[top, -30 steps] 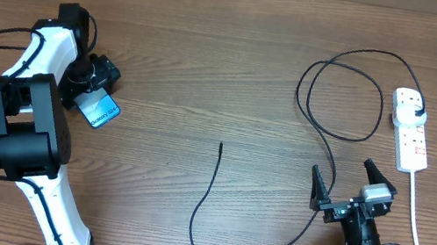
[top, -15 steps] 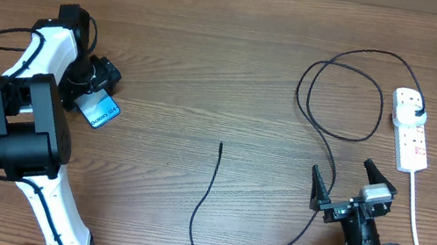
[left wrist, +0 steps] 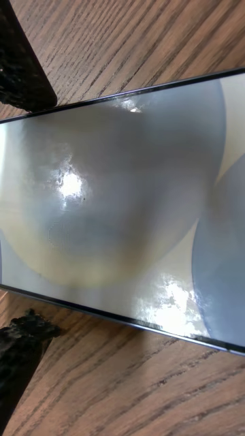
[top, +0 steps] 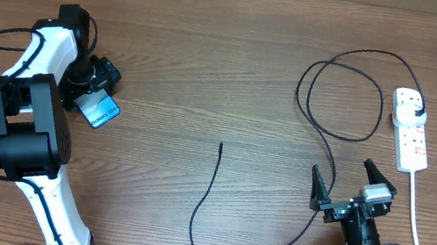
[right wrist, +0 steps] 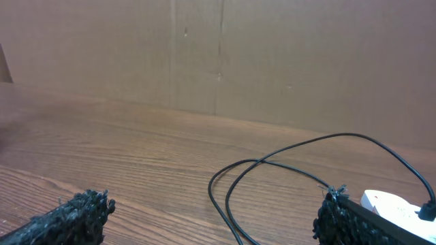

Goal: Plug charger to phone and switch on socket
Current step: 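Close the left gripper on the phone's long edges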

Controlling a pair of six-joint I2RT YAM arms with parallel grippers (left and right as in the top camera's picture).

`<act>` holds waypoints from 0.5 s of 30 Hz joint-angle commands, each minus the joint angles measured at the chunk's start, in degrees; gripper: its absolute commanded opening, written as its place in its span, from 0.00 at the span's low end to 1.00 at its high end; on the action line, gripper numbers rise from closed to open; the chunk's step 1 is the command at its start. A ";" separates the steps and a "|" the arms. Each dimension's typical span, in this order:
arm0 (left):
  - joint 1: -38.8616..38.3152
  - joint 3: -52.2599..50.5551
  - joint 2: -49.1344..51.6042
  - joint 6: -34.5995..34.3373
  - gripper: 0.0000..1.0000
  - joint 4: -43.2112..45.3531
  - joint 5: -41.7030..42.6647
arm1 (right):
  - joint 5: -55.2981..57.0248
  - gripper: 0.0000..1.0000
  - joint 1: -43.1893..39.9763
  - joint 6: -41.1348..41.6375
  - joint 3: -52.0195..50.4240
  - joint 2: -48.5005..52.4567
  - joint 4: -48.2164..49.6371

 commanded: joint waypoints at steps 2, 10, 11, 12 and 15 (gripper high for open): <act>-0.02 -2.03 1.29 -0.57 1.00 -1.25 -1.01 | 0.33 1.00 0.31 -0.09 -0.61 -0.52 0.35; -0.02 -2.03 1.27 -0.52 1.00 -1.31 -0.61 | 0.33 1.00 0.31 -0.09 -0.61 -0.52 0.35; -0.02 -2.03 1.27 -0.52 1.00 -1.31 -0.33 | 0.33 1.00 0.31 -0.09 -0.61 -0.52 0.35; -0.02 -2.03 1.29 -0.52 1.00 -1.29 -0.07 | 0.33 1.00 0.31 -0.09 -0.61 -0.52 0.35; -0.02 -2.03 1.27 -0.52 1.00 -1.27 0.02 | 0.33 1.00 0.31 -0.09 -0.61 -0.52 0.35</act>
